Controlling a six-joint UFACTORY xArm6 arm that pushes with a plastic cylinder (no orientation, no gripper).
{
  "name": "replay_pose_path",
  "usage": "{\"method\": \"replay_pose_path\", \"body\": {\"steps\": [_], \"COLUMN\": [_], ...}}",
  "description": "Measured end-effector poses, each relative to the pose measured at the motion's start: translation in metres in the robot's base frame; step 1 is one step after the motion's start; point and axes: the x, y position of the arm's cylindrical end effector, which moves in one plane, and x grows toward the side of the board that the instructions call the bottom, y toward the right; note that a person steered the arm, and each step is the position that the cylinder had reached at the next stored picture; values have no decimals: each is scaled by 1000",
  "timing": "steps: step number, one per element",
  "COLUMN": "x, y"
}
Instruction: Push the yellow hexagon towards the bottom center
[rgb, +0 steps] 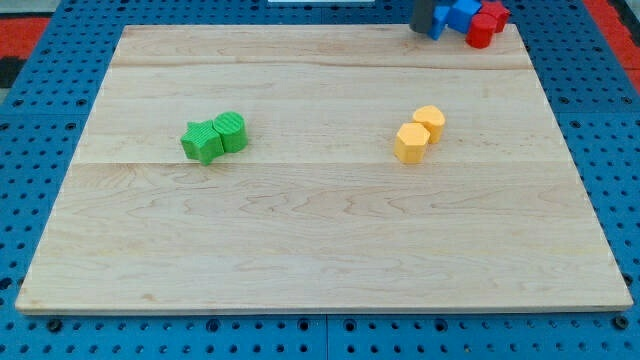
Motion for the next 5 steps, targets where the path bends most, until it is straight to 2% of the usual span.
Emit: {"method": "replay_pose_path", "body": {"steps": [1, 2, 3, 4, 5], "x": [0, 38, 52, 56, 120], "y": [7, -4, 33, 104, 114]}}
